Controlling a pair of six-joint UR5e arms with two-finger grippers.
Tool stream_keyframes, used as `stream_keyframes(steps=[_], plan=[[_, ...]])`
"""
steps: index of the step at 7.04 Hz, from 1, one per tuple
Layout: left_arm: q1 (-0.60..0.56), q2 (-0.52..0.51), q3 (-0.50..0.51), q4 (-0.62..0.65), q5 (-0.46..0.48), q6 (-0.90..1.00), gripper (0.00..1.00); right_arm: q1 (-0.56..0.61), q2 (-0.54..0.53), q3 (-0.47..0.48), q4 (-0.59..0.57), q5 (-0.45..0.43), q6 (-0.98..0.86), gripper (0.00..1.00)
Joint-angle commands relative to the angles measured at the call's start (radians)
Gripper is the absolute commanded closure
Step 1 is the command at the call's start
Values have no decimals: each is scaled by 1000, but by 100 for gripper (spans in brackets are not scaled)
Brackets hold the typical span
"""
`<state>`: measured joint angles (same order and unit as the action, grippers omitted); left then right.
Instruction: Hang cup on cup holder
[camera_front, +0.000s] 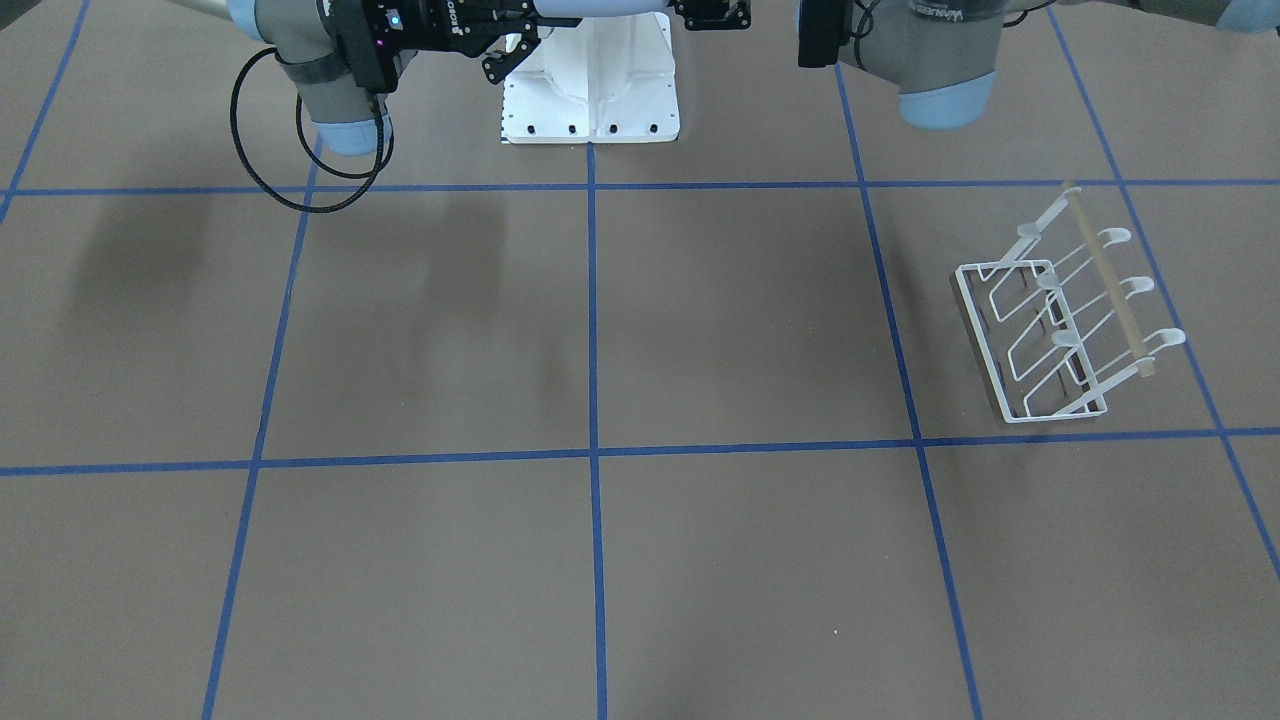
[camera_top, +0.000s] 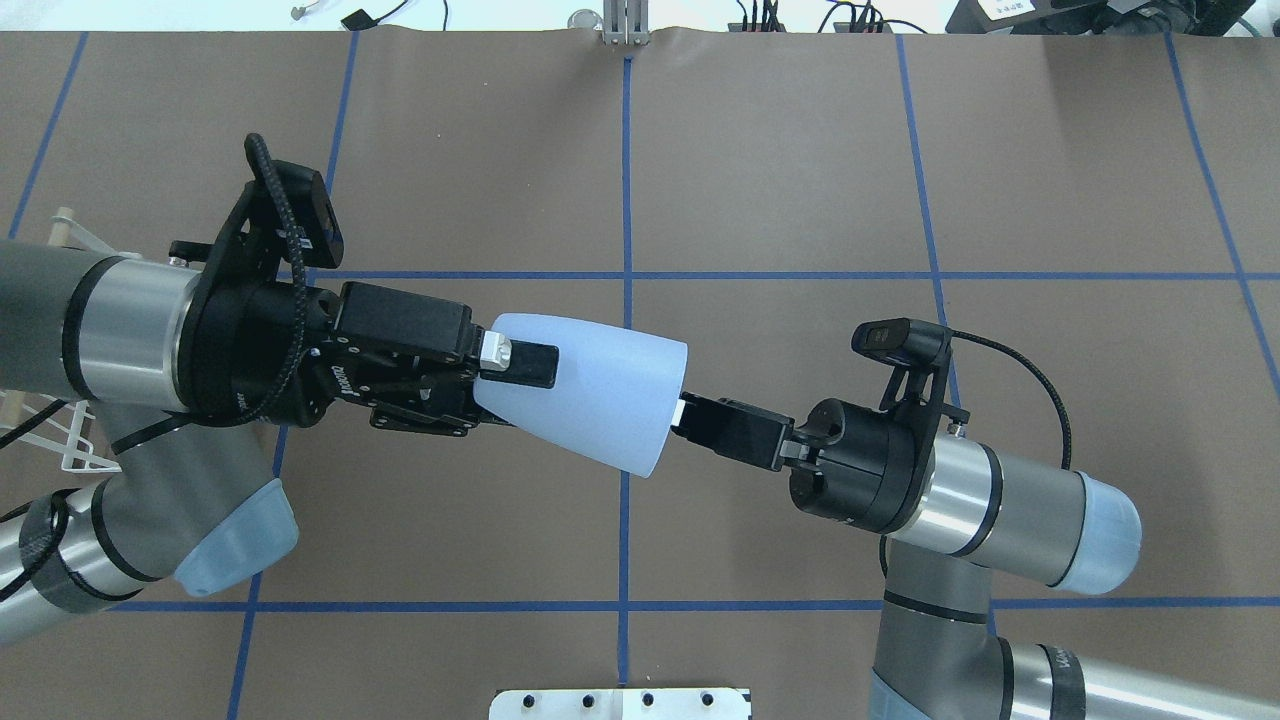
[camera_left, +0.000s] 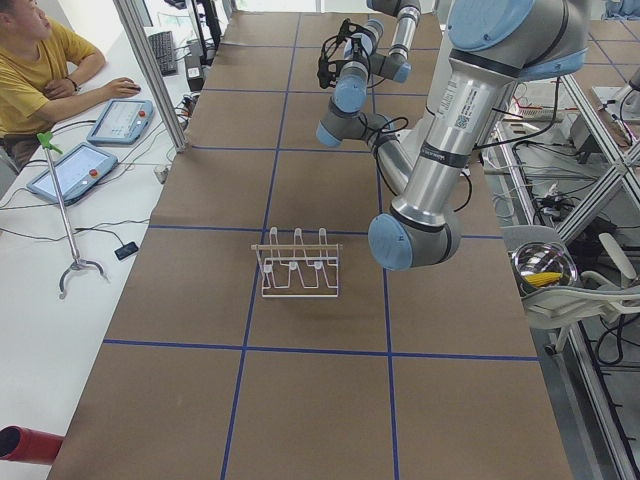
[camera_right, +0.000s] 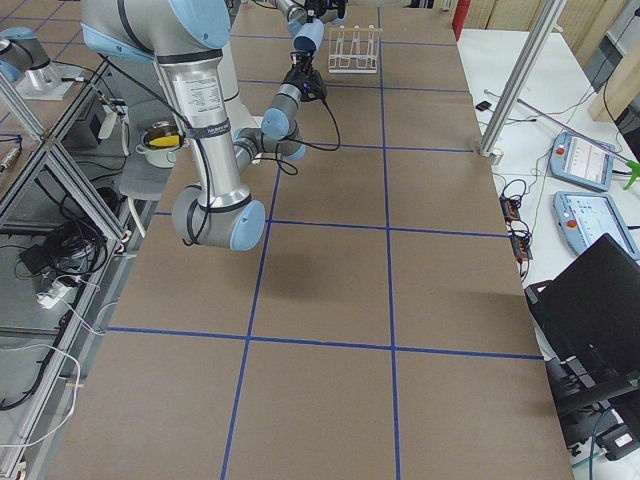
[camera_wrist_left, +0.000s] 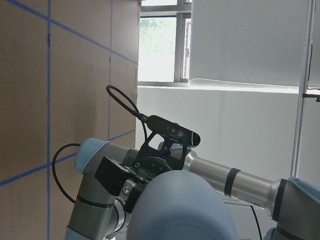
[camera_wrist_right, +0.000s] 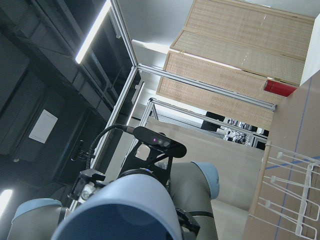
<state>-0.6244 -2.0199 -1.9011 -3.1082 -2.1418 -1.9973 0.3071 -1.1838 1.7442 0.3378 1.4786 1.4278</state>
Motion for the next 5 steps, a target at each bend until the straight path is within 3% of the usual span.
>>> stream_keyframes(steps=[1, 5], plan=[[0, 0, -1, -15, 0, 0, 94, 0, 0, 1, 6, -3, -7, 1], [0, 3, 7, -29, 0, 0, 96, 3, -116, 15, 94, 5, 5, 0]])
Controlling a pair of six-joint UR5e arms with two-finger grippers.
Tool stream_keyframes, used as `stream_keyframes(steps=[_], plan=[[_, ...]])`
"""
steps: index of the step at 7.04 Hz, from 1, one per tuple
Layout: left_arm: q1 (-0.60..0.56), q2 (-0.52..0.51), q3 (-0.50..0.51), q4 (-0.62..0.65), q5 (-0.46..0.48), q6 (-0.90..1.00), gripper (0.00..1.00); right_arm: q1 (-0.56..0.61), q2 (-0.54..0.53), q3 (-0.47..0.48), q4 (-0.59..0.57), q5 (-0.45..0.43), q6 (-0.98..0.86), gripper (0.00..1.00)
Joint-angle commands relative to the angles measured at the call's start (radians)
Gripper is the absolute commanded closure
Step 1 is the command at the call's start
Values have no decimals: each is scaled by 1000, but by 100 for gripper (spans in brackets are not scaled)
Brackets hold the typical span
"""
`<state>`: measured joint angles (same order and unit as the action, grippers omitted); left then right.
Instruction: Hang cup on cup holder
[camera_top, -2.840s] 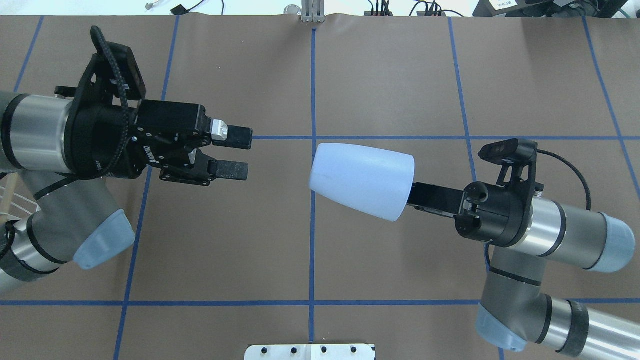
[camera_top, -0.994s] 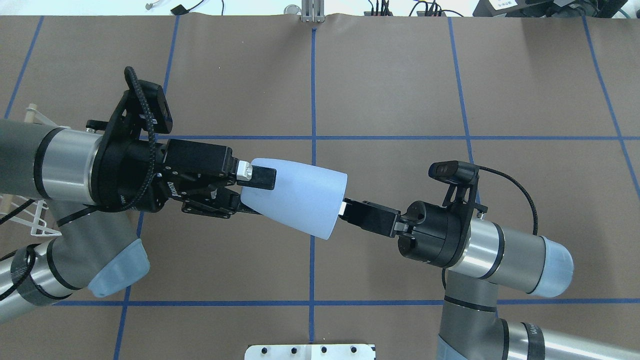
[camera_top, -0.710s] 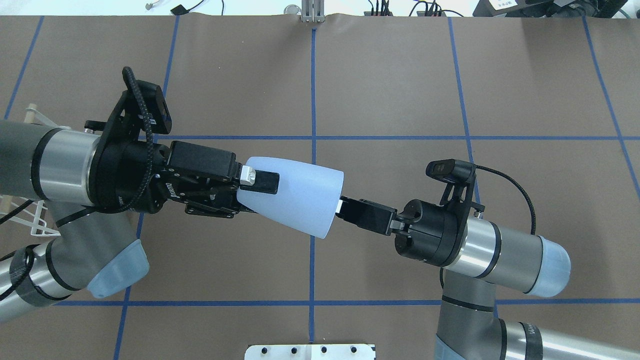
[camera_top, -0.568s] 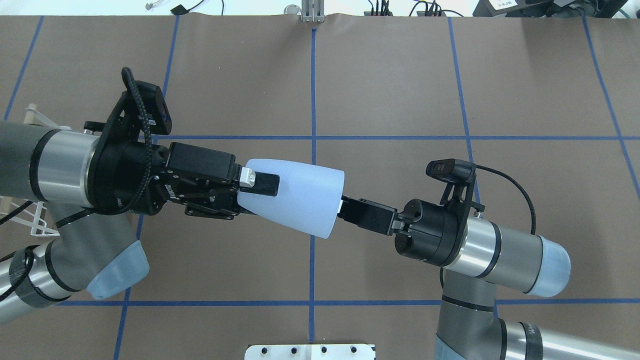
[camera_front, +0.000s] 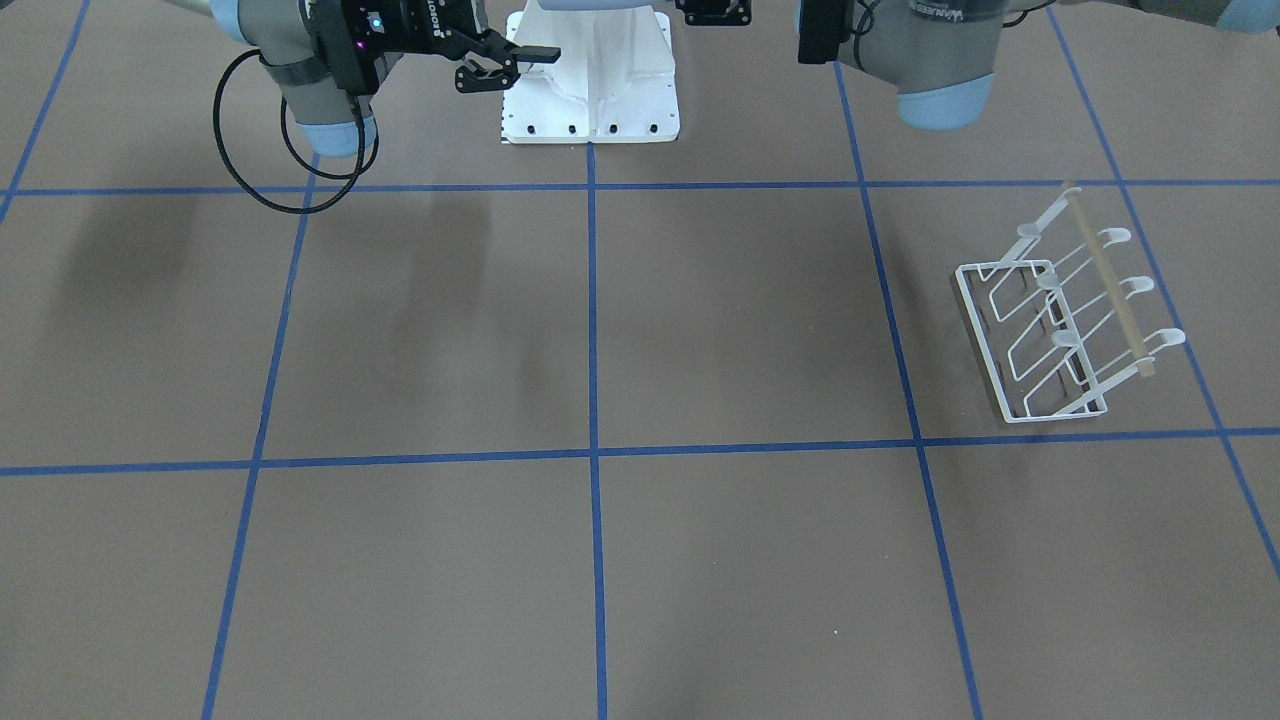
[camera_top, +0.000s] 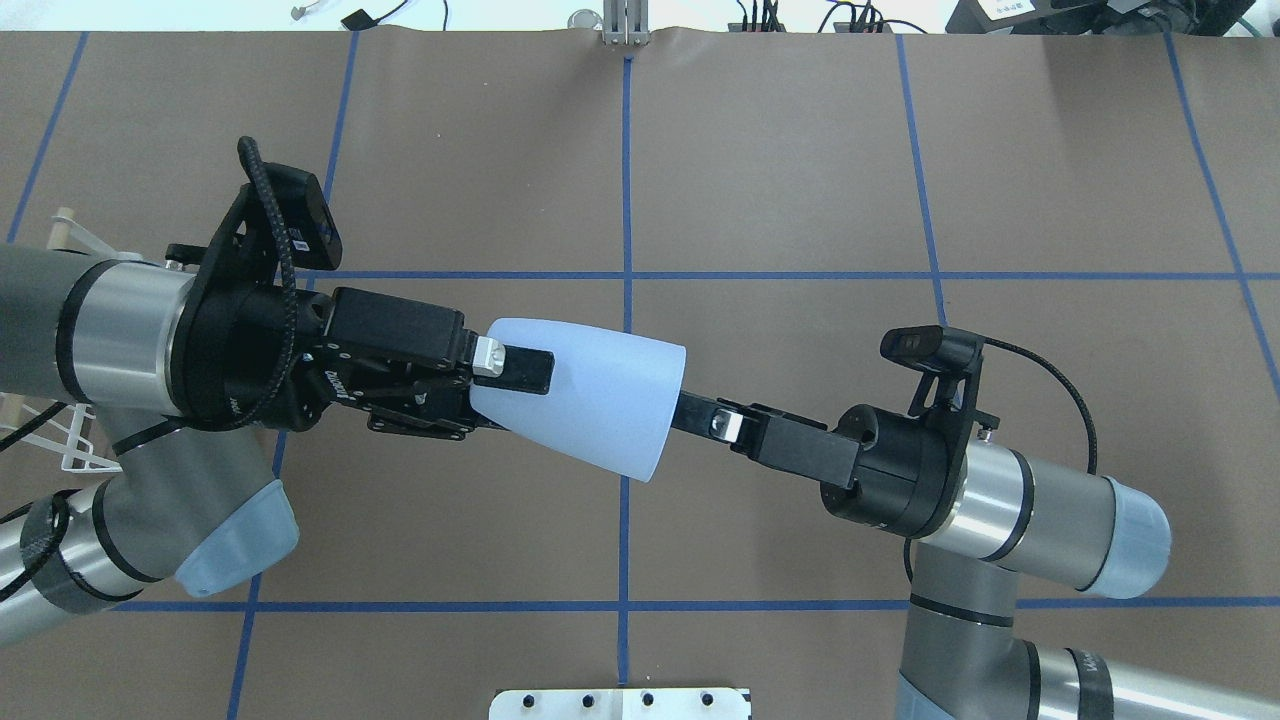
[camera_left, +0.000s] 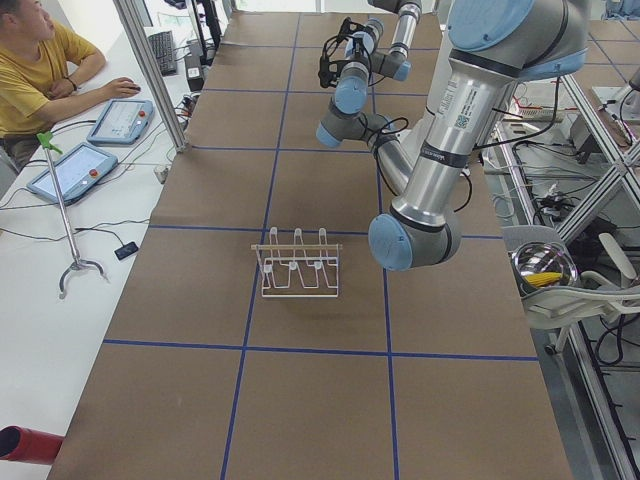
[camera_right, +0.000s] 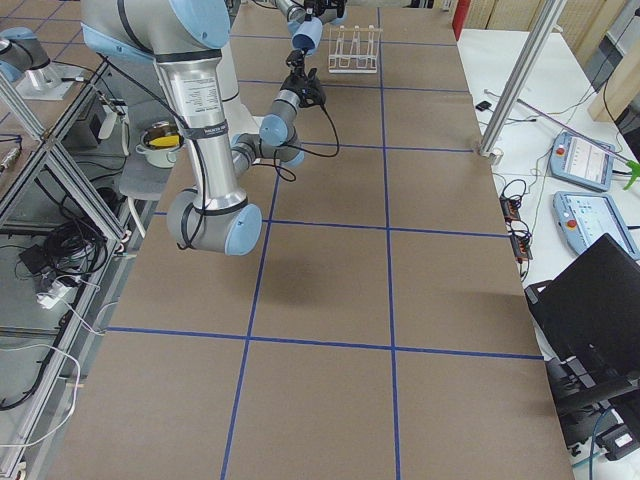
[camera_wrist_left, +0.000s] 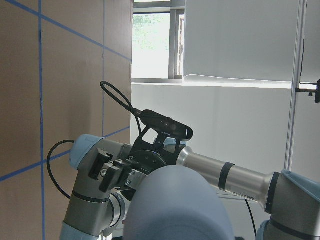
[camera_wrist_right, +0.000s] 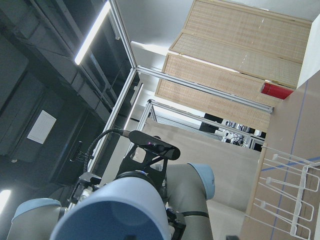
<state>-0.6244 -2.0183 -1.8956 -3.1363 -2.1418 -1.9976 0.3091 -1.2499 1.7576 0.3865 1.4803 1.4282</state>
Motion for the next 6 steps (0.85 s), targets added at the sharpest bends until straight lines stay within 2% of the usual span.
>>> stream_keyframes(steps=[1, 3, 4, 6], plan=[[0, 3, 1, -1, -1, 0, 96, 8, -103, 12, 67, 5, 6, 0], [-1, 9, 0, -1, 0, 6, 99, 106, -217, 3, 45, 9, 49, 0], [-3, 13, 1, 1, 2, 13, 100, 189, -262, 0, -30, 70, 84, 0], [-9, 13, 1, 13, 25, 22, 100, 331, -270, 0, -290, 170, 90, 0]])
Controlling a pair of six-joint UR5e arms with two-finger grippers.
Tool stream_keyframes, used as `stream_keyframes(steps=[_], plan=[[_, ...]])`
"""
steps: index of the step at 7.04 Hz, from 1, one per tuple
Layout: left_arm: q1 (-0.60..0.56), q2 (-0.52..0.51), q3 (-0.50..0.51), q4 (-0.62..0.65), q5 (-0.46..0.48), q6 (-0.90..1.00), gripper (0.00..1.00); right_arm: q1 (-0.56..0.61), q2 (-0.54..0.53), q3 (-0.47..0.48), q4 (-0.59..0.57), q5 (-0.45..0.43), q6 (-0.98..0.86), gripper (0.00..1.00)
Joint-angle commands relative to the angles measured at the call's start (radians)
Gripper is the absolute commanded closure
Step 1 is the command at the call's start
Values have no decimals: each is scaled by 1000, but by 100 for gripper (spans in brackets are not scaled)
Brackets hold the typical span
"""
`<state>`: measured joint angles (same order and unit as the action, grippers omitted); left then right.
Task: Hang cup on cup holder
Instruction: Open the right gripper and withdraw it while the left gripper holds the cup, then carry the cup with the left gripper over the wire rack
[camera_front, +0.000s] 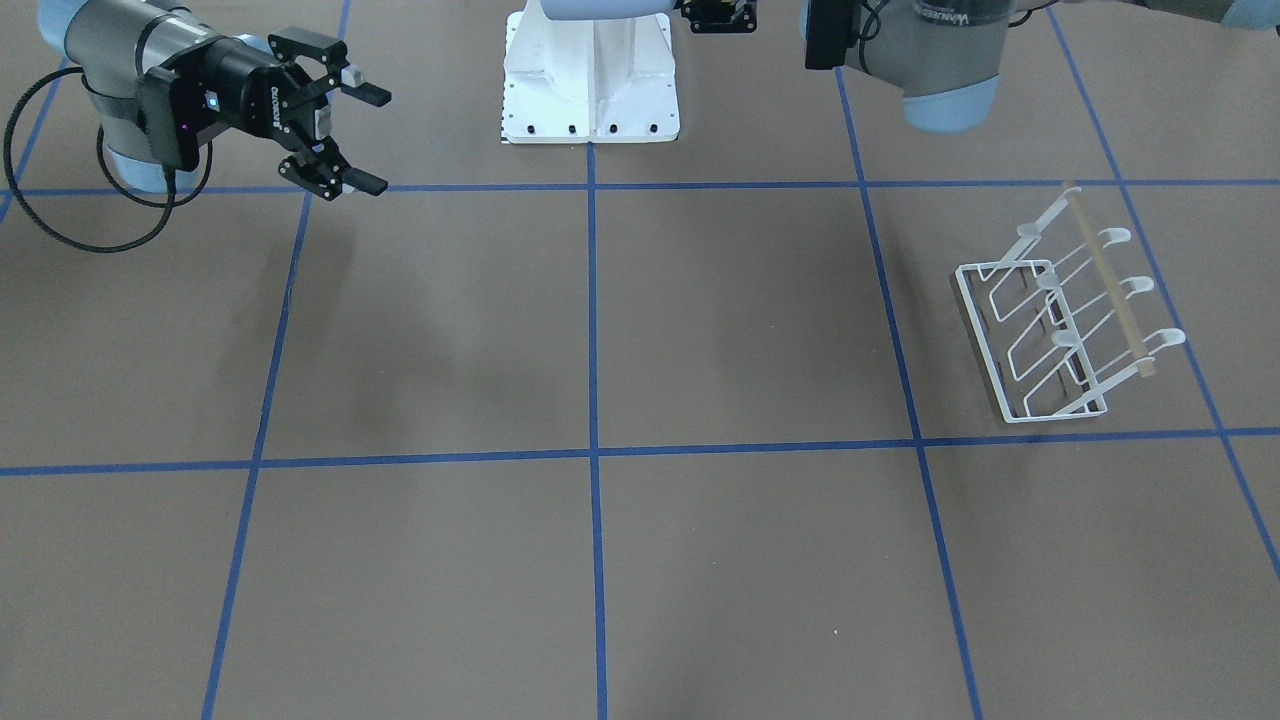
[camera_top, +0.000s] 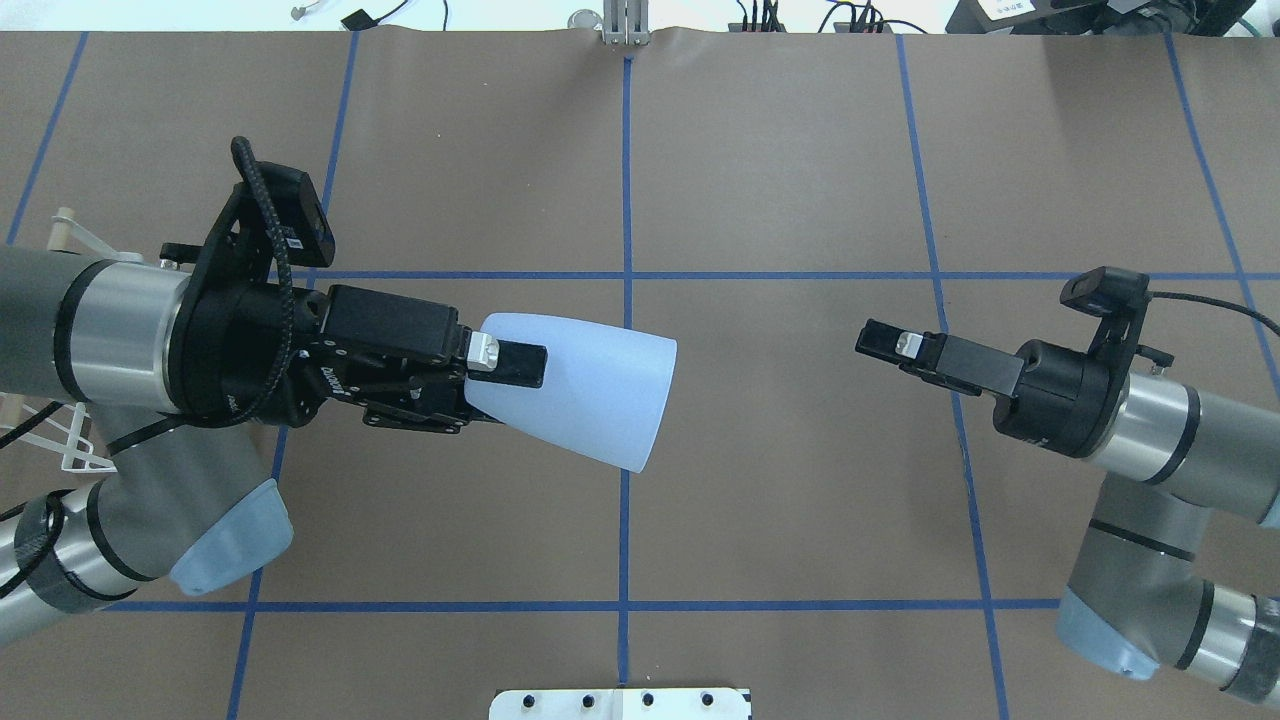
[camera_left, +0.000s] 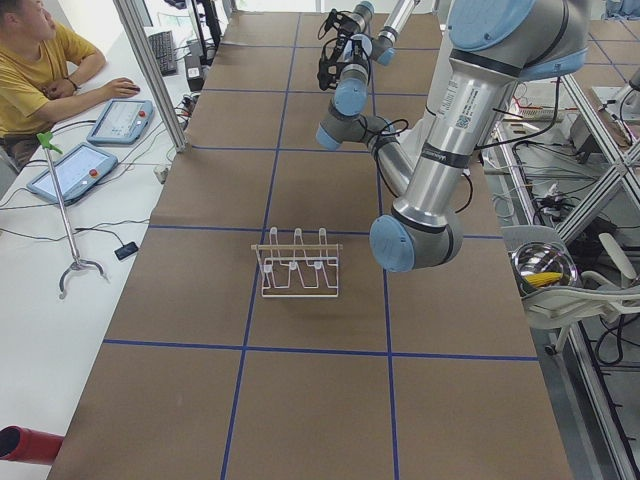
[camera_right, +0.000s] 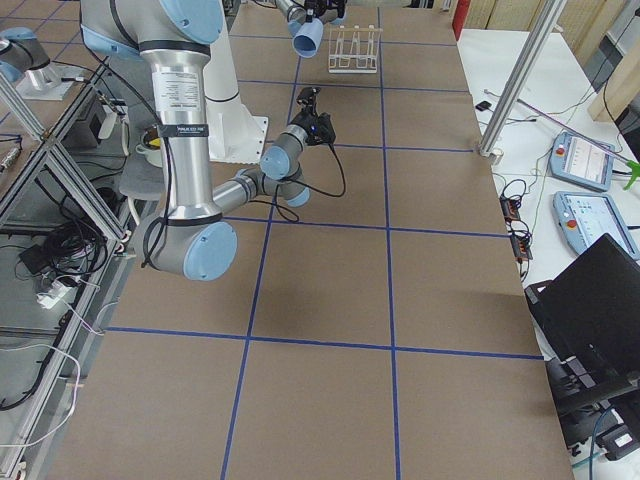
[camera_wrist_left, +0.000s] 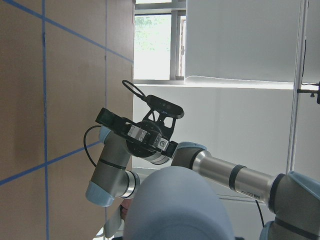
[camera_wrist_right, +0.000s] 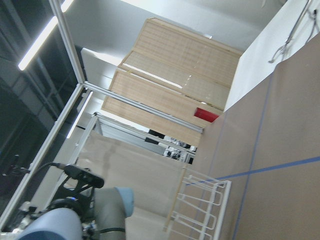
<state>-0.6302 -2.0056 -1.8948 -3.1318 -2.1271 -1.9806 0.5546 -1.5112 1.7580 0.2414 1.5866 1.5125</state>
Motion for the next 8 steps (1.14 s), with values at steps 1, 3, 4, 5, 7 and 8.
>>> stream_keyframes(steps=[1, 3, 4, 5, 7, 8], plan=[[-12, 4, 0, 13, 22, 47, 100, 208, -11, -2, -268, 191, 6, 0], [-57, 16, -9, 126, 16, 107, 100, 504, -6, -6, -573, 559, -85, 0], [-90, 16, -17, 174, 9, 136, 100, 587, -14, -5, -723, 657, -242, 0], [-130, 18, -33, 261, 0, 184, 100, 654, -14, -2, -893, 694, -399, 0], [-230, 16, -114, 573, -106, 372, 100, 726, -14, -3, -1214, 693, -774, 0], [-262, 22, -168, 742, -115, 472, 100, 758, -15, -3, -1343, 687, -949, 0]])
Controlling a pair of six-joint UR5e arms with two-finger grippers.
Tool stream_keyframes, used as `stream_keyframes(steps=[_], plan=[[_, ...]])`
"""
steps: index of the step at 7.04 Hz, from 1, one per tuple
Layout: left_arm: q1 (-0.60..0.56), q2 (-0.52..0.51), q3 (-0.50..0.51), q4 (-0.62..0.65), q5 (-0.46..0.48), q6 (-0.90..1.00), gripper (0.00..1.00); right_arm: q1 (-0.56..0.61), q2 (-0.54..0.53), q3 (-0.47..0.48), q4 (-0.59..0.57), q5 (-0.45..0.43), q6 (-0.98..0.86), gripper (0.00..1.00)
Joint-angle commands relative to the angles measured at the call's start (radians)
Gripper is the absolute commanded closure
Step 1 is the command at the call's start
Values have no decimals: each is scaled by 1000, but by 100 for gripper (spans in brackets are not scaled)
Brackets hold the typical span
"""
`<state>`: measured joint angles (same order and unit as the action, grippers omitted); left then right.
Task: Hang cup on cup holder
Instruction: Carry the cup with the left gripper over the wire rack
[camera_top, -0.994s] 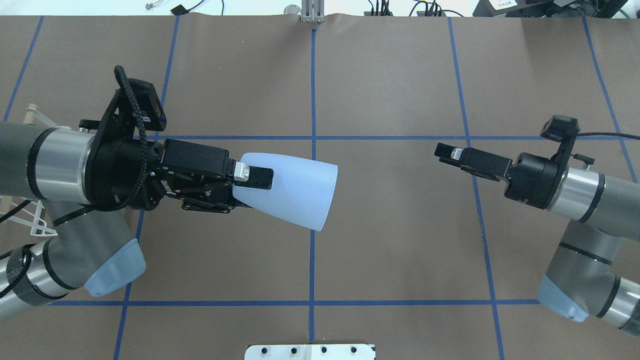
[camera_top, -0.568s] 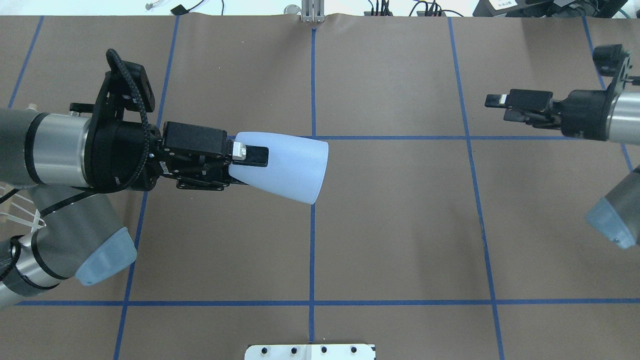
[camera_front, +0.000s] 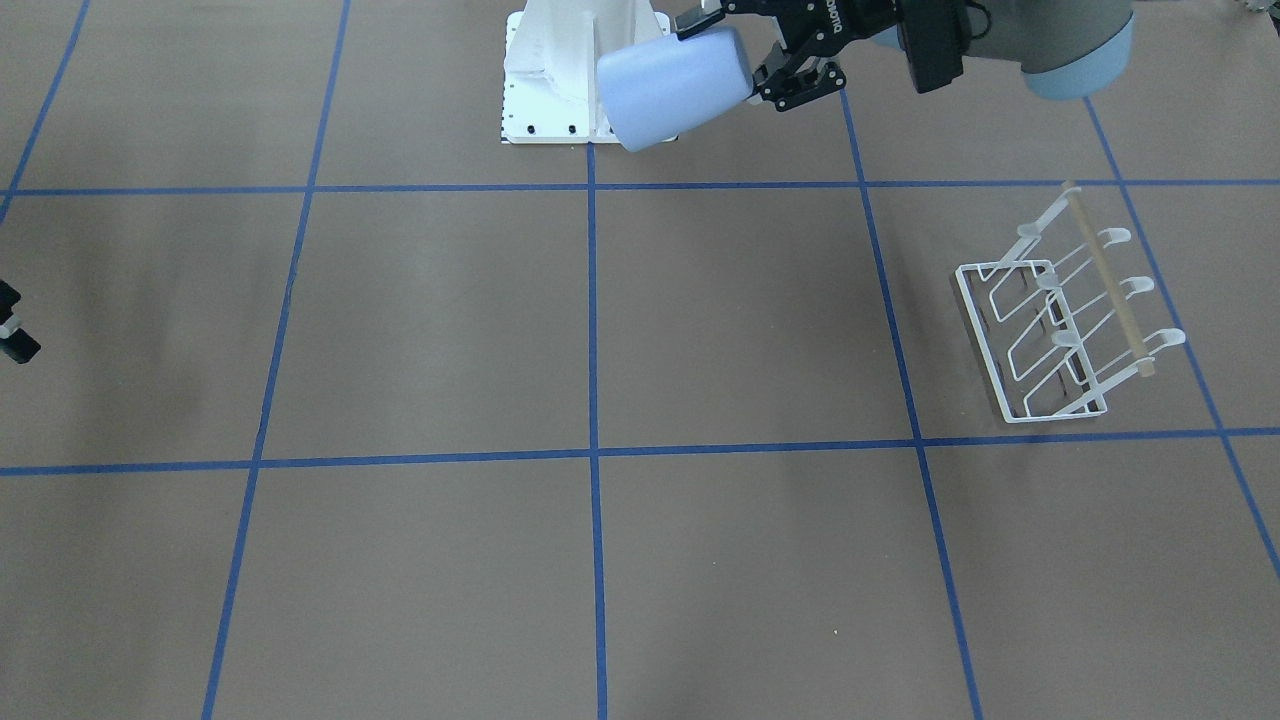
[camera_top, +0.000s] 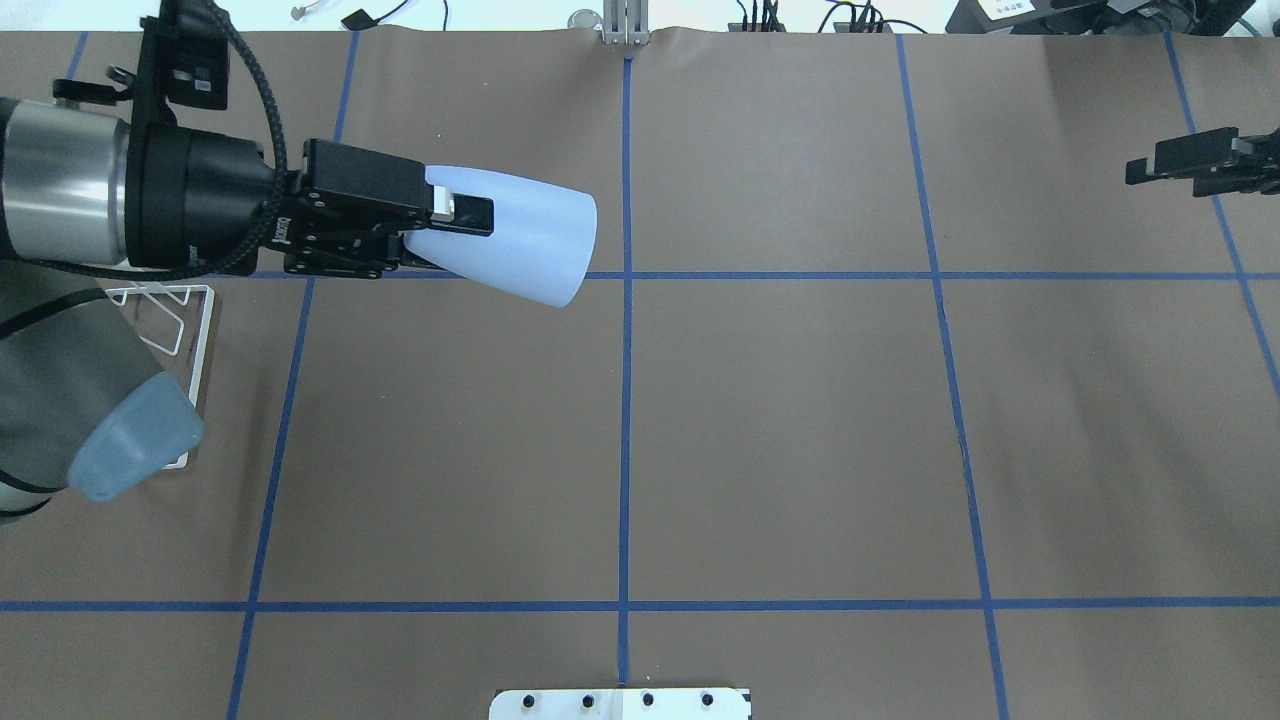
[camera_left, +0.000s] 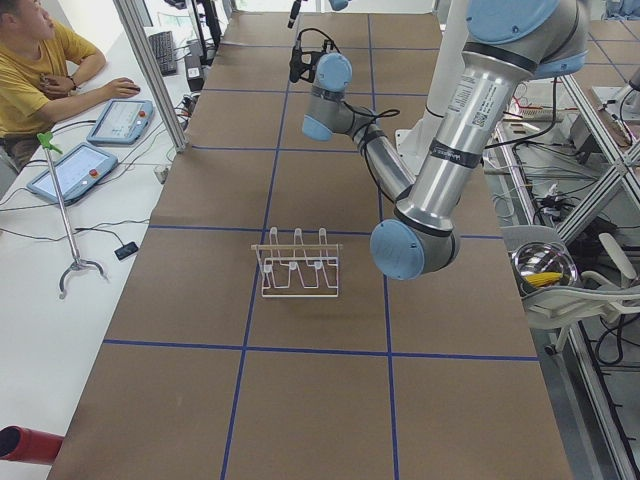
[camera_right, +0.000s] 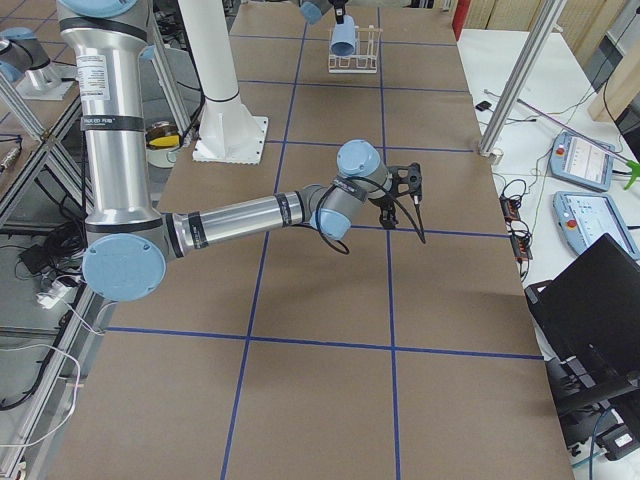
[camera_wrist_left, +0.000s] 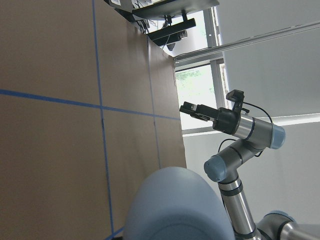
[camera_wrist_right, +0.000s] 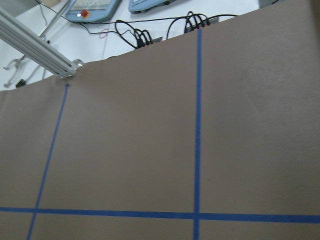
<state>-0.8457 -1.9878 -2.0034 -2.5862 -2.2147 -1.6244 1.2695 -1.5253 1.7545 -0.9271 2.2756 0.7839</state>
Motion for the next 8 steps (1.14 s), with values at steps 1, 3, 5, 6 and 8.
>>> stream_keyframes(steps=[1, 3, 5, 6, 8], plan=[[-58, 7, -105, 366, -26, 235, 100, 74, -4, 2, -294, -10, -358, 0], [-126, 27, -191, 678, -26, 471, 100, 140, -9, 3, -486, -16, -603, 0], [-189, 120, -259, 899, -25, 775, 100, 146, -21, 2, -553, -16, -646, 0], [-214, 159, -276, 981, -25, 896, 100, 146, -35, 2, -571, -16, -652, 0], [-274, 248, -261, 1009, -20, 1067, 100, 146, -62, 2, -587, -14, -701, 0]])
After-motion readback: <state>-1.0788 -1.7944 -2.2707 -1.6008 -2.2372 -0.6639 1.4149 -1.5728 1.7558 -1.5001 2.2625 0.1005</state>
